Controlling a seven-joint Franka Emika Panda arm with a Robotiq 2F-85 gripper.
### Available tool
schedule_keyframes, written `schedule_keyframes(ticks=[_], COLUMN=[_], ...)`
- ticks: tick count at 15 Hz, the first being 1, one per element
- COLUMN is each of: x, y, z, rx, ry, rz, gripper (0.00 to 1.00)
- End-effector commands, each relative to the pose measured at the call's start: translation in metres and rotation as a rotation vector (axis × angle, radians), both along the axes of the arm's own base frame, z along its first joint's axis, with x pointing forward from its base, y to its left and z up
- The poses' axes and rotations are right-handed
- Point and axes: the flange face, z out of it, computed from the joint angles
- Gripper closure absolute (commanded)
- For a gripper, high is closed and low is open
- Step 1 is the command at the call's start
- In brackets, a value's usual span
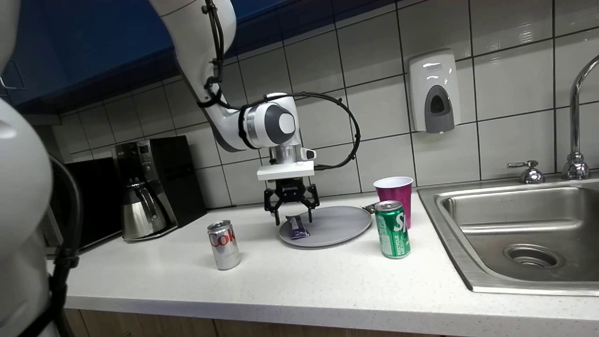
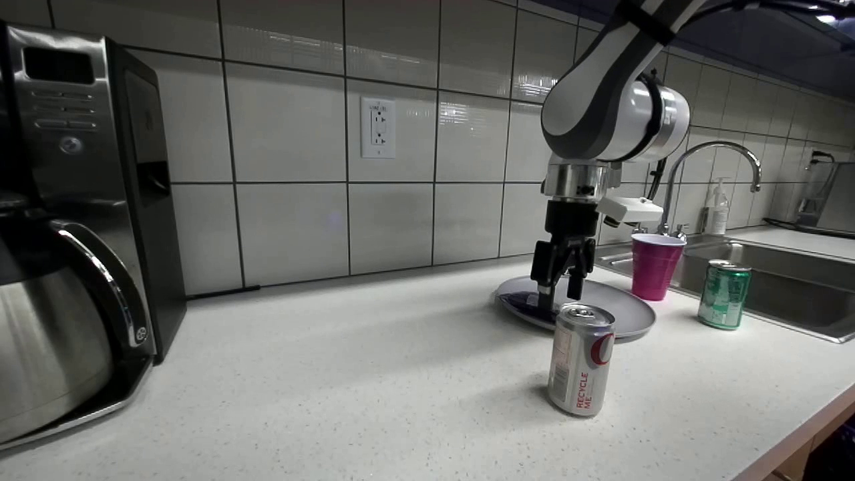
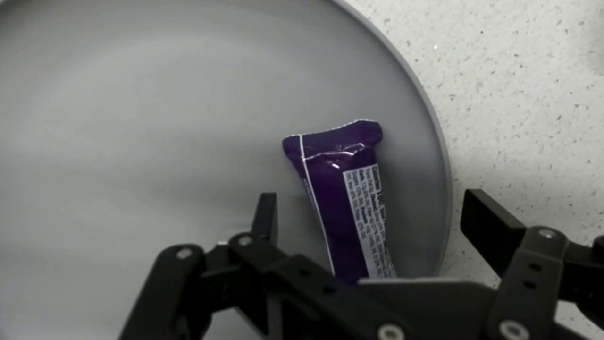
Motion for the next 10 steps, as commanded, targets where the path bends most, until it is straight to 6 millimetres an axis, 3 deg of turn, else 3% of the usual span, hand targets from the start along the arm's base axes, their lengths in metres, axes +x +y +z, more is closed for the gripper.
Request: schedule_keyframes(ticks=[1,2,3,10], x=[0.0090,0.0095,0.0096,0.0087], y=[-0.0028,-0.0028,-0.0026,-0.0044], z=[0.0046,0.0042,0.0040,0.0086], rx=[-0.005,-0.004,-0.003,0.007], ry=[0.017,0.019,0.021,0.018], rz=[0.007,0.007,0.009,0.007], gripper=[0.00,0.09,0.26,0.82])
